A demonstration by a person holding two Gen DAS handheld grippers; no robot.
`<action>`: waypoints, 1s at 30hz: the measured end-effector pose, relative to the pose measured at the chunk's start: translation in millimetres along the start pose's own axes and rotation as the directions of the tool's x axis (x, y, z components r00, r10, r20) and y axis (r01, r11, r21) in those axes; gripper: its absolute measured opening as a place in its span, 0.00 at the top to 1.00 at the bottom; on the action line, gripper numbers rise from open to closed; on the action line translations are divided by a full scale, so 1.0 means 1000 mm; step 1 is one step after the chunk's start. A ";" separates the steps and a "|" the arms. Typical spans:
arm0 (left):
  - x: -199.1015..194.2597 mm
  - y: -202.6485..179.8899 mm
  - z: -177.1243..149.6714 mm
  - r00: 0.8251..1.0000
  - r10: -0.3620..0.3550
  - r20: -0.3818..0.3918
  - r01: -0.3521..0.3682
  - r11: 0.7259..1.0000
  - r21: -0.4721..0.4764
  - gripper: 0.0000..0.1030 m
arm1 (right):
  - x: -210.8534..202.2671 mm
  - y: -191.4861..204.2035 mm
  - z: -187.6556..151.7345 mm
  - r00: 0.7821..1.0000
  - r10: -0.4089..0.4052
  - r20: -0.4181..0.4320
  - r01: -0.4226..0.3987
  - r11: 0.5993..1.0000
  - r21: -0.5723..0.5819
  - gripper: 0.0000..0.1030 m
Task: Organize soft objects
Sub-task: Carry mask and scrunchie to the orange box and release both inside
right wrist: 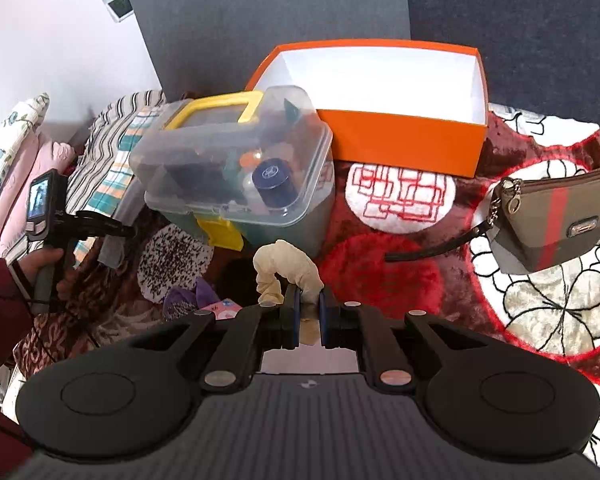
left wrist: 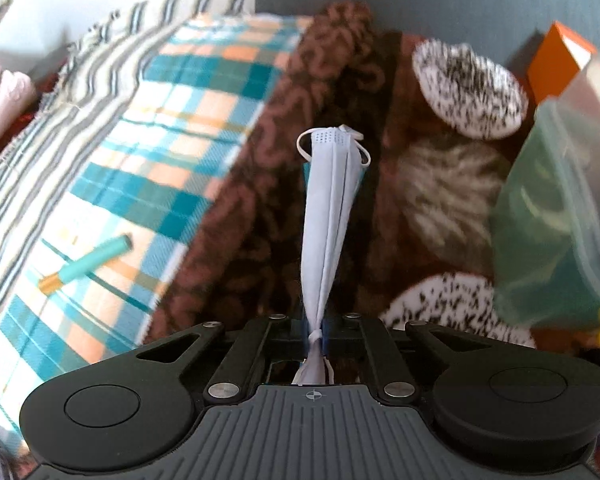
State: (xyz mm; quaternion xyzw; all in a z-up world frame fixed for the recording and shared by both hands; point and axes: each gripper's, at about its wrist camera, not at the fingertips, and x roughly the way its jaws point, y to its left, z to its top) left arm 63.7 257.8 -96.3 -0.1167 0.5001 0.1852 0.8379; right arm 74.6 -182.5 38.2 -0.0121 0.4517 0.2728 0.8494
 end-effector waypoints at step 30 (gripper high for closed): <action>-0.132 -0.125 0.140 0.883 -0.272 0.382 0.193 0.953 0.232 0.44 | -0.003 -0.033 0.098 0.967 -0.009 0.253 -0.002 0.999 0.042 0.87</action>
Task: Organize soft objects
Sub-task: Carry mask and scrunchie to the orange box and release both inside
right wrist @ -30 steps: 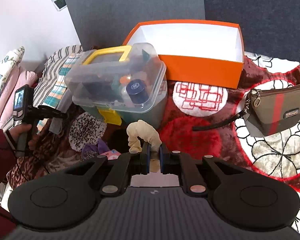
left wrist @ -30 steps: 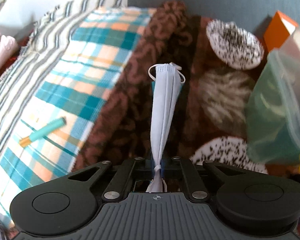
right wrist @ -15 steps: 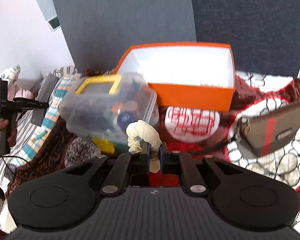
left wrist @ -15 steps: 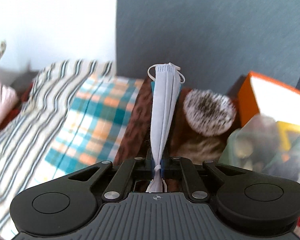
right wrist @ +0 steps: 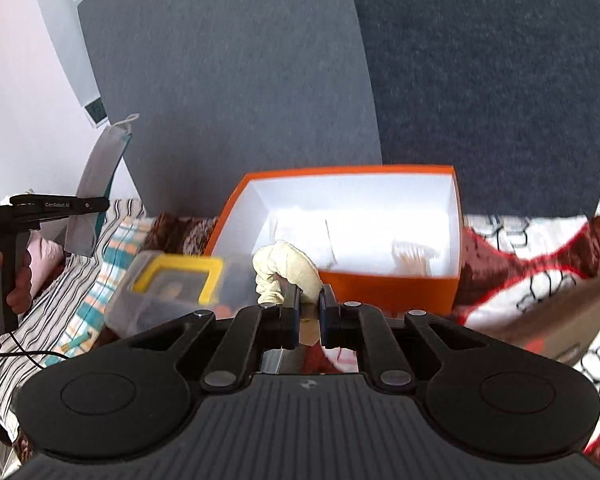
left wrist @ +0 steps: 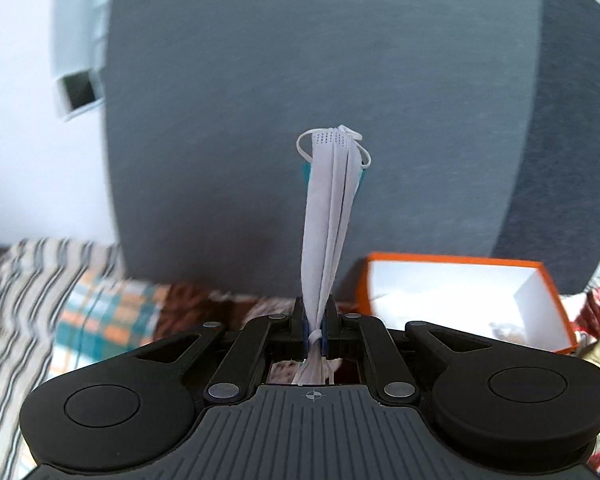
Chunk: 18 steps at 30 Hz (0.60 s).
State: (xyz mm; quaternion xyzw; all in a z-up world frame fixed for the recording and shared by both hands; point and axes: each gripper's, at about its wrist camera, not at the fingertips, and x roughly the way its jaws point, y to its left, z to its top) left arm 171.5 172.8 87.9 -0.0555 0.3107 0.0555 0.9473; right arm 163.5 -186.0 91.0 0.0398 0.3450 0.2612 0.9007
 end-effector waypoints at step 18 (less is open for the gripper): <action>0.105 -0.145 0.004 0.968 -0.161 -0.192 0.245 0.772 0.587 0.36 | 0.031 -0.048 0.042 0.995 -0.042 0.090 0.034 0.995 0.091 0.87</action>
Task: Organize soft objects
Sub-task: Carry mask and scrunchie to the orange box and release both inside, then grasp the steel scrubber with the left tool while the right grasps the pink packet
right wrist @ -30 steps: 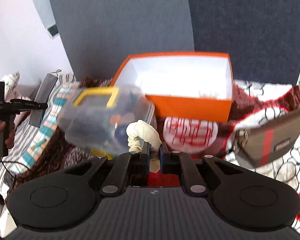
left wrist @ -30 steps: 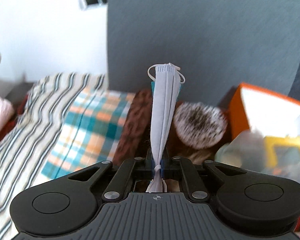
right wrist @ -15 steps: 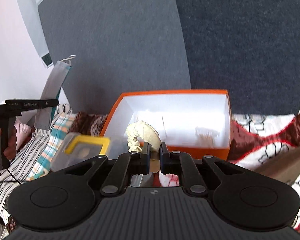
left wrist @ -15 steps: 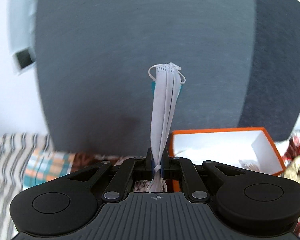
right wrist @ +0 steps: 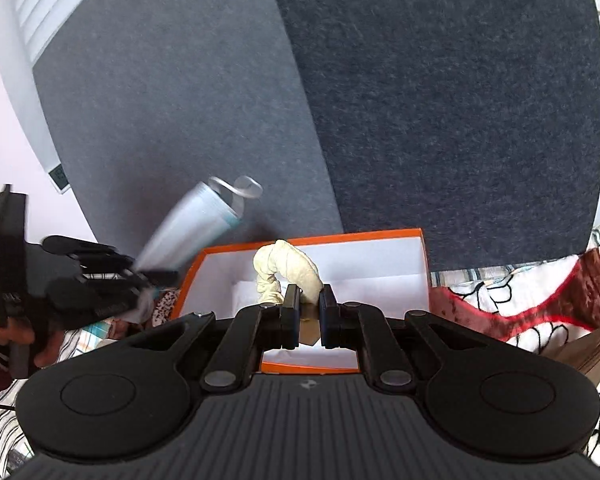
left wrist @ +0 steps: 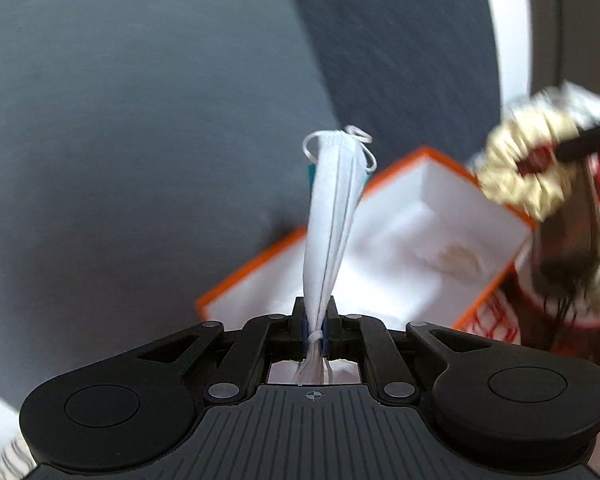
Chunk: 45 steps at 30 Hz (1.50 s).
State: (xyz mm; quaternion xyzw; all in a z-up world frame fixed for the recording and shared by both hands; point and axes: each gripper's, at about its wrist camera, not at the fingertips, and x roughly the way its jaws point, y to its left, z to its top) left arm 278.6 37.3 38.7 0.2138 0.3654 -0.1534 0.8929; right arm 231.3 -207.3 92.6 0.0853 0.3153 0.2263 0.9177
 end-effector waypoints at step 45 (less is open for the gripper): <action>-0.145 -0.039 -0.242 0.982 -0.112 -0.155 -0.045 0.651 -0.758 0.00 | 0.044 0.120 -0.187 0.712 0.200 -0.672 -0.420 0.890 -0.180 0.32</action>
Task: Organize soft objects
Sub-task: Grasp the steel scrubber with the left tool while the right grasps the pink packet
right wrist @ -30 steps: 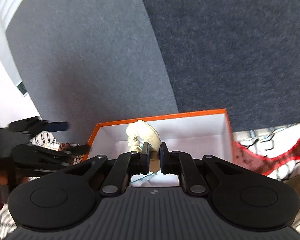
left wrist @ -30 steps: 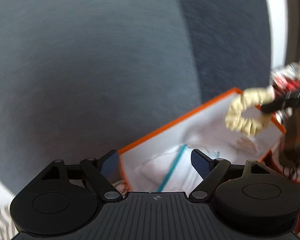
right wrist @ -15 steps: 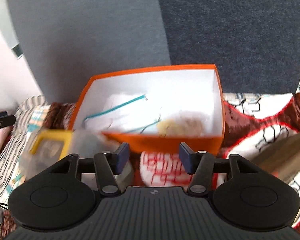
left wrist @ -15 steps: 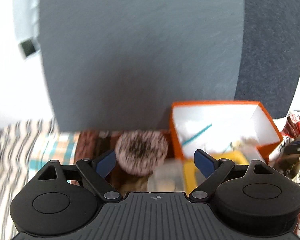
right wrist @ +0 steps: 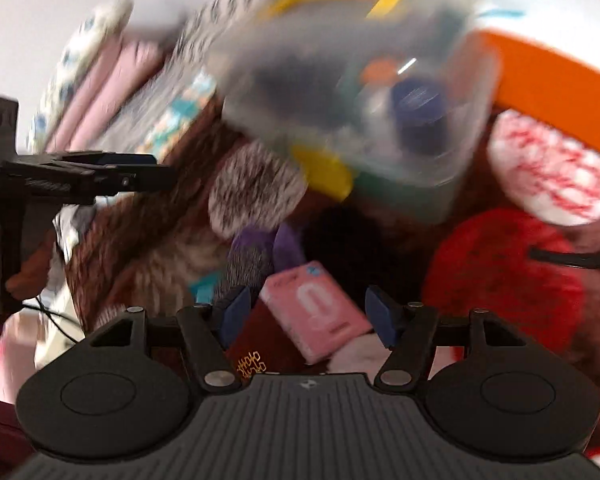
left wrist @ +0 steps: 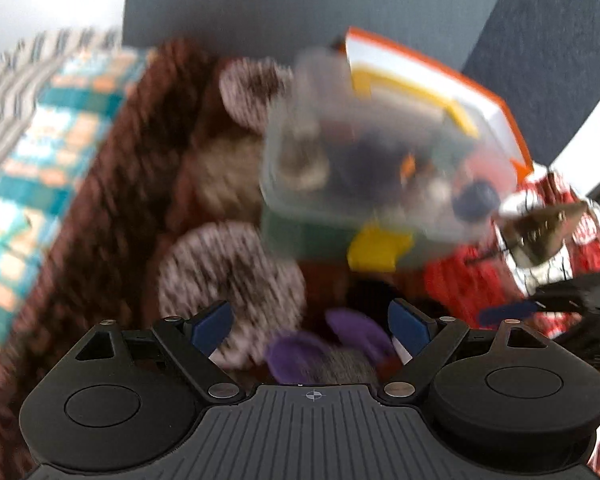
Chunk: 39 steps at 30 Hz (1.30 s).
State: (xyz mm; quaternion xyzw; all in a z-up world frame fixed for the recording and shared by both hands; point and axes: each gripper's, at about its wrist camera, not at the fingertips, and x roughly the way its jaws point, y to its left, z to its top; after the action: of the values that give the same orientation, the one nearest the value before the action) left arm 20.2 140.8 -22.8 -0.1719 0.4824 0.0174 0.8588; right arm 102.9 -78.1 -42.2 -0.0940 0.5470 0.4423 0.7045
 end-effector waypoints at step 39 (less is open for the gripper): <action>0.087 -0.010 -0.035 0.973 -0.049 -0.226 0.020 0.991 -0.130 0.00 | -0.063 -0.025 -0.040 0.962 -0.007 0.274 -0.073 0.957 0.280 0.33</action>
State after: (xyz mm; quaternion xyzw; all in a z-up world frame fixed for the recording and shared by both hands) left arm 39.3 108.9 -109.3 -0.2354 0.5731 0.0132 0.7849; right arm 92.8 -150.4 -12.1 0.0805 0.5051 0.3786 0.7714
